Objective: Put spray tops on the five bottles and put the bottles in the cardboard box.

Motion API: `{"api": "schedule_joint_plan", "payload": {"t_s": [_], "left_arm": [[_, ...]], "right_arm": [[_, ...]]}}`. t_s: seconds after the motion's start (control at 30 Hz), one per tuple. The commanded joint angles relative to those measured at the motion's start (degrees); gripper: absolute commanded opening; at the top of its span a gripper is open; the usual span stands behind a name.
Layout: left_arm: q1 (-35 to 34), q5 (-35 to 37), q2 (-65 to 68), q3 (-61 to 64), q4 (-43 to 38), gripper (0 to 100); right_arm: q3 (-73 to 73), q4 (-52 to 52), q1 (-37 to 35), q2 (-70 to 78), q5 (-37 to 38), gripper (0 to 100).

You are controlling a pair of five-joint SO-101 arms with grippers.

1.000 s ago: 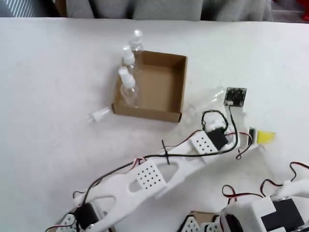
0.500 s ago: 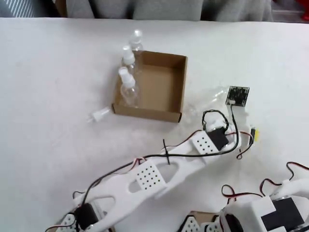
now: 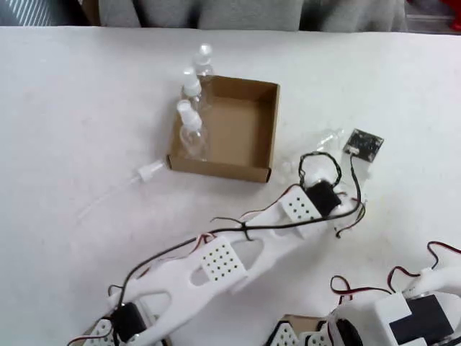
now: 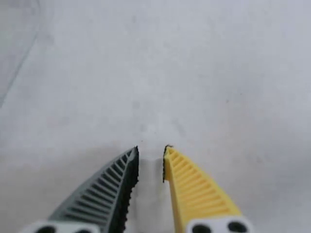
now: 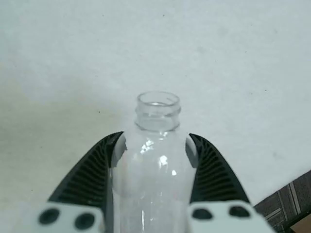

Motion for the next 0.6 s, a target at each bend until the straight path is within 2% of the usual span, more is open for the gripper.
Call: {"api": "schedule_joint_plan", "payload": {"t_s": [0.0,0.1,0.2,0.33,0.57], "left_arm": [[-4.70,-0.97,-5.85,-1.23,9.49,9],[-7.52,-2.73,-9.71,-1.23,15.30,9],[-9.71,-10.02,-14.02,-1.14,20.75,9],[-13.41,-15.38,-16.92,-0.88,21.19,9],[-17.80,-16.18,-17.45,-0.88,21.45,9]], "right_arm": [[-0.62,-0.04,-0.04,-1.01,0.00,1.6],[-0.62,-0.04,-0.04,-1.01,0.00,1.6],[-0.62,-0.04,-0.04,-1.01,0.00,1.6],[-0.62,0.04,-0.22,-1.10,0.00,1.6],[-0.62,0.13,-0.22,-1.10,0.00,1.6]]}}
